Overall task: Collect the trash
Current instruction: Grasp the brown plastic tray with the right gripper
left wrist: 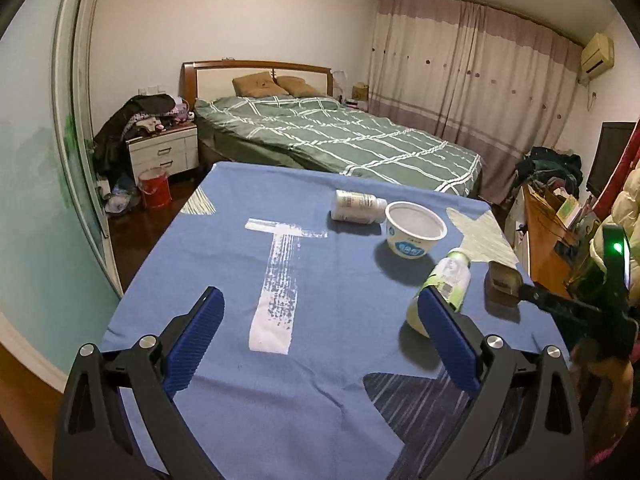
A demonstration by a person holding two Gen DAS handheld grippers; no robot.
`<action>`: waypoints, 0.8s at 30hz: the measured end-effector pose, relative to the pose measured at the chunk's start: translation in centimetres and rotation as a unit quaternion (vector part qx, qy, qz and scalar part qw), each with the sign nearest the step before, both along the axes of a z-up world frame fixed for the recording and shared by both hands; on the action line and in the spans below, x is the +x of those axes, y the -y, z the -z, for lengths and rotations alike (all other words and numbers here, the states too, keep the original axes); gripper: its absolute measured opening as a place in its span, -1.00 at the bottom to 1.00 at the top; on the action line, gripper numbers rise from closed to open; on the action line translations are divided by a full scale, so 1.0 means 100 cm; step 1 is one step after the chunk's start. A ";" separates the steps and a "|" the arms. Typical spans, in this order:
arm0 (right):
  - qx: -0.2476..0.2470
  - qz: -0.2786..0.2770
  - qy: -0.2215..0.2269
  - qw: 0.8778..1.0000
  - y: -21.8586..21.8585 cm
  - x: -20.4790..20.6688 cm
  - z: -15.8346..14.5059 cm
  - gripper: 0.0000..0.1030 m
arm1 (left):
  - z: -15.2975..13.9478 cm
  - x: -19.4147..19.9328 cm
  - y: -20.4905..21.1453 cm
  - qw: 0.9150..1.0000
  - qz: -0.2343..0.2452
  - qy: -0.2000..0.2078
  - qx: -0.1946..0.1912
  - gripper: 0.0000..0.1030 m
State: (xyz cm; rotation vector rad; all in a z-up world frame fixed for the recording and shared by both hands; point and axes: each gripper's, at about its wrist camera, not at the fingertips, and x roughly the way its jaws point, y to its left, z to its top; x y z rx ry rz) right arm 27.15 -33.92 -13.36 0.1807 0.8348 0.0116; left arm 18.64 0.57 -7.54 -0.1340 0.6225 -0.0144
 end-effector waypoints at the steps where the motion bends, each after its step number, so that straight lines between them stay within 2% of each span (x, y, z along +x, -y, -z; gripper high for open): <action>1: -0.004 0.005 -0.003 1.000 -0.002 0.007 0.002 0.41 | 0.002 0.004 0.000 1.000 0.000 -0.003 -0.001 0.86; 4: -0.006 0.017 -0.009 1.000 -0.009 0.026 0.006 0.45 | 0.012 0.016 -0.002 1.000 0.007 -0.014 -0.003 0.86; 6: -0.019 0.032 -0.016 0.999 -0.011 0.038 0.010 0.57 | 0.018 0.023 -0.003 1.000 0.008 -0.020 -0.002 0.86; 11: -0.042 0.059 -0.040 0.997 -0.016 0.060 0.023 0.59 | 0.029 0.033 -0.007 1.000 0.012 -0.029 -0.004 0.86; 16: -0.048 0.071 -0.044 0.995 -0.011 0.066 0.033 0.59 | 0.038 0.041 -0.006 0.999 0.016 -0.037 -0.007 0.86; 17: -0.048 0.072 -0.044 0.995 -0.010 0.067 0.034 0.48 | 0.040 0.042 -0.005 0.999 0.017 -0.039 -0.008 0.86; 18: -0.045 0.072 -0.046 0.995 -0.007 0.068 0.036 0.27 | 0.043 0.043 -0.003 0.999 0.018 -0.042 -0.008 0.86; 24: -0.041 0.066 -0.038 0.996 -0.002 0.065 0.037 0.25 | 0.049 0.048 0.004 0.999 0.023 -0.048 -0.005 0.86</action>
